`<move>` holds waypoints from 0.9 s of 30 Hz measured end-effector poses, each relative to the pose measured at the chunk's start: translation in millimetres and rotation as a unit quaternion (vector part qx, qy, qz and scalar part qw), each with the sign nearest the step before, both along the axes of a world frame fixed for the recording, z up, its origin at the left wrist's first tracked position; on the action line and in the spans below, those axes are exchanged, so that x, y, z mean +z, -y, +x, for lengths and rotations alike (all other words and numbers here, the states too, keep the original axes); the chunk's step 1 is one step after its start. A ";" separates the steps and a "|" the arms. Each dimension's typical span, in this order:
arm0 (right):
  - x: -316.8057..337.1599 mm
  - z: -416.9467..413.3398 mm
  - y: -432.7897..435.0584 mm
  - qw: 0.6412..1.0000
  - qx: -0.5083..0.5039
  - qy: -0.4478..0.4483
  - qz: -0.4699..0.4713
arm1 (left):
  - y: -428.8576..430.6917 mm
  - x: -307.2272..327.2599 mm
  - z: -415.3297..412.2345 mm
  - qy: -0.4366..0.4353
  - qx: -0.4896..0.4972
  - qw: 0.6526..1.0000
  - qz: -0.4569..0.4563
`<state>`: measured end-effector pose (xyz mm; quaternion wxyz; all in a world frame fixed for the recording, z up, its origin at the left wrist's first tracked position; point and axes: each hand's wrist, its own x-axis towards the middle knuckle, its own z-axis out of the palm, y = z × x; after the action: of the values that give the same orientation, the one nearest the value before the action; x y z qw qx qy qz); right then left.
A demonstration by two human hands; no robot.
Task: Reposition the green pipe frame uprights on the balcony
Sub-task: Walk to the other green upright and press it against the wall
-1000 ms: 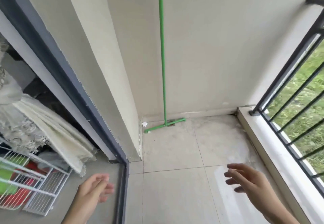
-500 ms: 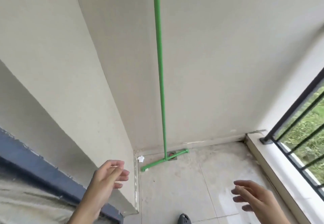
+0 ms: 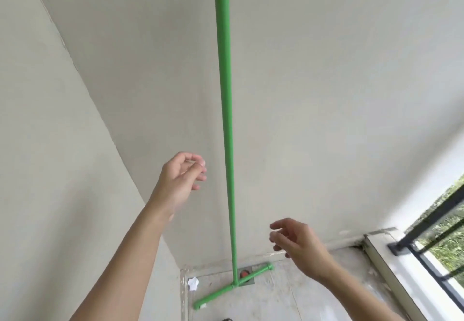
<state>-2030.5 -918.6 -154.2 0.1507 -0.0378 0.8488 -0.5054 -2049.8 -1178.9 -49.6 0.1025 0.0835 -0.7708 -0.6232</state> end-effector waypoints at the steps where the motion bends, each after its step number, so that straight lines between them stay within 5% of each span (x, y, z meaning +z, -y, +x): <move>1: -0.2 -17.2 10.1 1.000 0.004 -0.008 0.009 | 2.0 5.5 -22.6 -0.013 -0.009 1.000 -0.009; 9: -0.5 -150.5 96.7 0.994 -0.019 -0.052 0.091 | 11.7 41.0 -154.6 -0.081 -0.172 0.975 -0.114; 14: -19.9 -192.5 128.0 0.989 -0.011 -0.038 0.146 | -1.1 30.0 -182.6 -0.109 -0.220 0.965 -0.088; 27: -28.3 -213.1 41.7 0.959 -0.130 -0.066 0.244 | -95.5 36.1 -245.1 -0.143 -0.353 0.922 -0.066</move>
<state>-2243.6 -960.3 -182.6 0.0320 0.0778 0.9518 -0.2948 -2294.9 -1083.4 -13.5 -0.0102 -0.2909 -0.7667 -0.5722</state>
